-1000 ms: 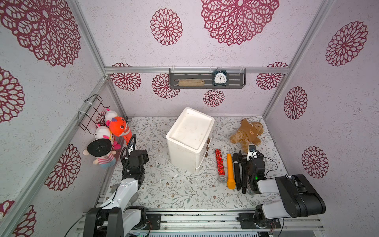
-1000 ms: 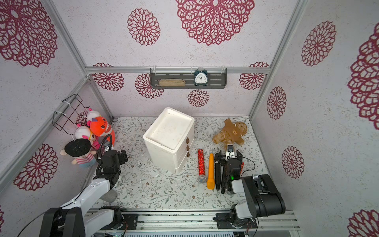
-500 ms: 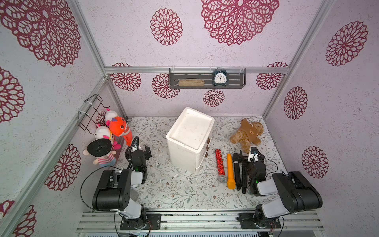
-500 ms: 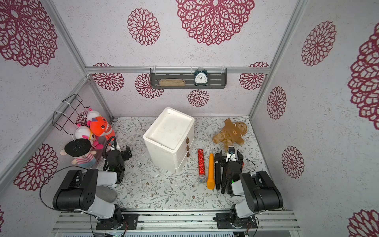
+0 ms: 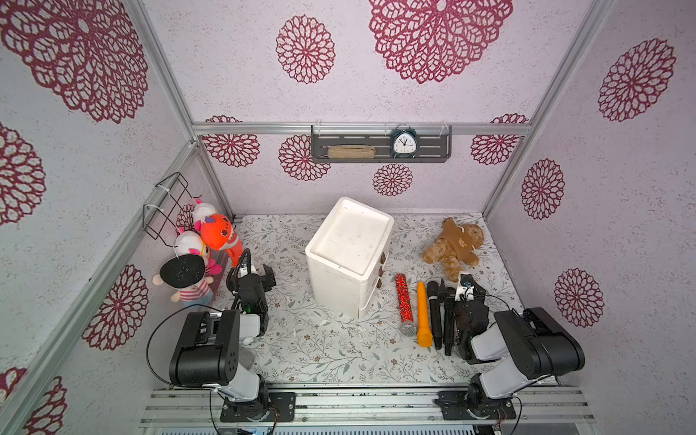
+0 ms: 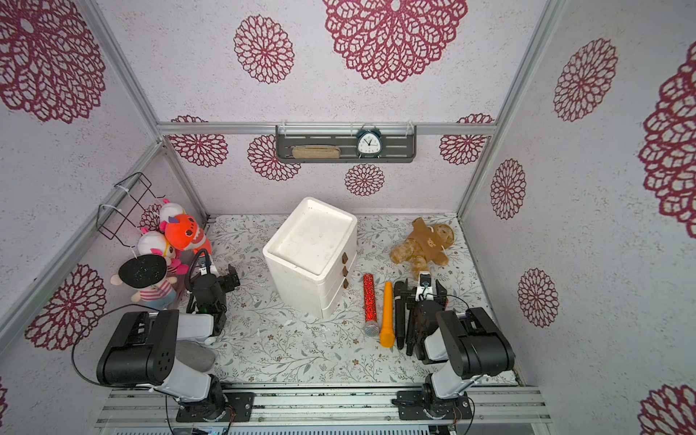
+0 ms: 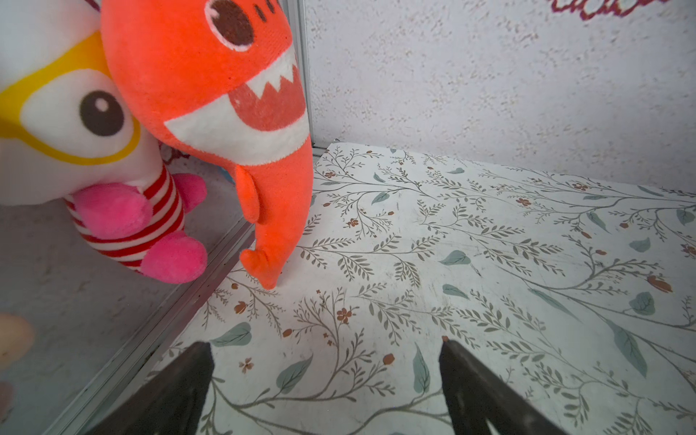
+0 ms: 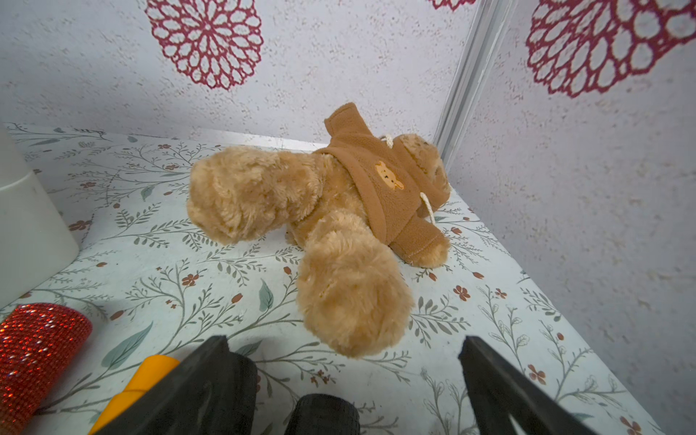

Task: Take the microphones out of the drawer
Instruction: Reset both arms

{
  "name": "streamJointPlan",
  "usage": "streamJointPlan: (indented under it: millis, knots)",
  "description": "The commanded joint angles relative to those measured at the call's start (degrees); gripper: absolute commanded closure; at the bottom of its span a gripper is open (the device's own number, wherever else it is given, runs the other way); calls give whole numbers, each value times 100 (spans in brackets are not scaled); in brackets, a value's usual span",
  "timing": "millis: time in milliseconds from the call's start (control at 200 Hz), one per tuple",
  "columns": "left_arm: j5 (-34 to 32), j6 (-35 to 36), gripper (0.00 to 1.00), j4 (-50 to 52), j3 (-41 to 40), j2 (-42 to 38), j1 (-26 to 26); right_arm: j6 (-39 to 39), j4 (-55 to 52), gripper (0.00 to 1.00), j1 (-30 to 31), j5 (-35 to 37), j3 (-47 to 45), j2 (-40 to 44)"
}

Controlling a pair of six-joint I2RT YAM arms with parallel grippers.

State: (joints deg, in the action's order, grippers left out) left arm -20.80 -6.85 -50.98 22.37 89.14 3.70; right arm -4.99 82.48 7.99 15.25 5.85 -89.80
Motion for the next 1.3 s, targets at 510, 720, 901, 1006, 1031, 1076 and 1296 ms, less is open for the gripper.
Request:
streamJointPlan:
  millis: [510, 720, 901, 1006, 1031, 1076, 1296]
  knots:
    - [58, -53, 3, -114, 92, -9, 50, 337, -962, 1, -349, -126, 676, 163]
    - [58, -53, 3, -115, 92, -11, 47, 439, -1314, 1, -535, -470, 824, 191]
    - [58, -53, 3, -114, 93, -11, 50, 445, -1320, 1, -535, -470, 822, 191]
    - [58, -53, 3, -117, 96, -10, 51, 443, -1320, 1, -536, -472, 825, 191]
    - [60, -53, 3, -116, 94, -11, 51, 439, -1322, 1, -536, -476, 823, 191]
    - [58, -53, 3, -115, 96, -9, 51, 439, -1322, 1, -541, -479, 823, 191]
    - [58, -53, 3, -114, 92, -11, 51, 441, -1322, 1, -542, -479, 828, 191]
